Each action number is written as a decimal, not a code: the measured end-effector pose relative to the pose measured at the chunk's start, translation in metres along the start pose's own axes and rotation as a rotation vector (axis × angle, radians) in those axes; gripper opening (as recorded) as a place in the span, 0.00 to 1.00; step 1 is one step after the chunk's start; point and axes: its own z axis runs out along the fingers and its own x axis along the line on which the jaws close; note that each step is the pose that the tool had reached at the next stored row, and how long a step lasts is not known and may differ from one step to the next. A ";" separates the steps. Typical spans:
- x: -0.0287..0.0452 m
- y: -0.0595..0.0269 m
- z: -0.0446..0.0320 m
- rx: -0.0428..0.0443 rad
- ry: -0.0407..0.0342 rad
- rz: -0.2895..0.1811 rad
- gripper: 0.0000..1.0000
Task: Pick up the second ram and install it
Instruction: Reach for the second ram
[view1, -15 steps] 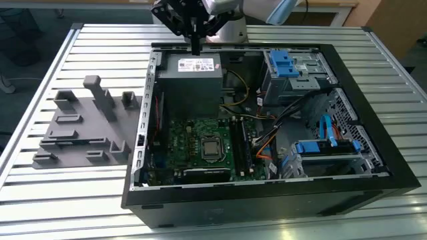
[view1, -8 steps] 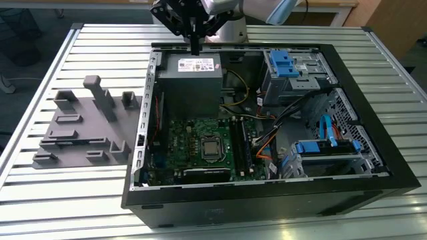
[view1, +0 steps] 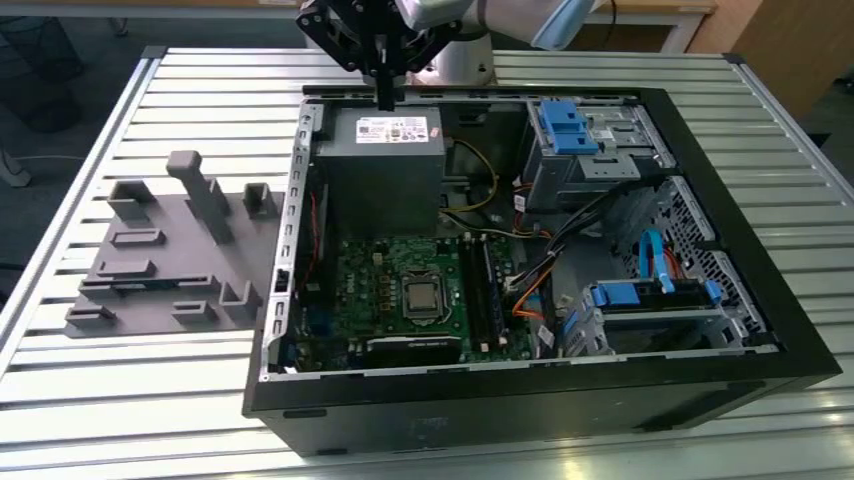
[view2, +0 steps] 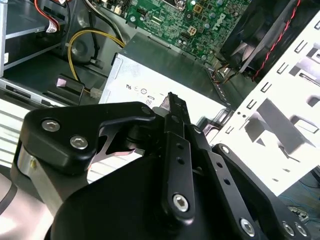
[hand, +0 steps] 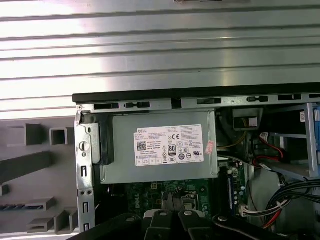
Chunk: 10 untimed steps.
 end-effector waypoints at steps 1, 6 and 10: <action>0.0004 0.0000 0.0000 0.0001 0.0000 0.000 0.11; 0.0031 -0.0002 -0.0001 0.0000 0.0001 0.000 0.11; 0.0051 -0.0004 -0.0002 0.0000 0.0000 0.000 0.11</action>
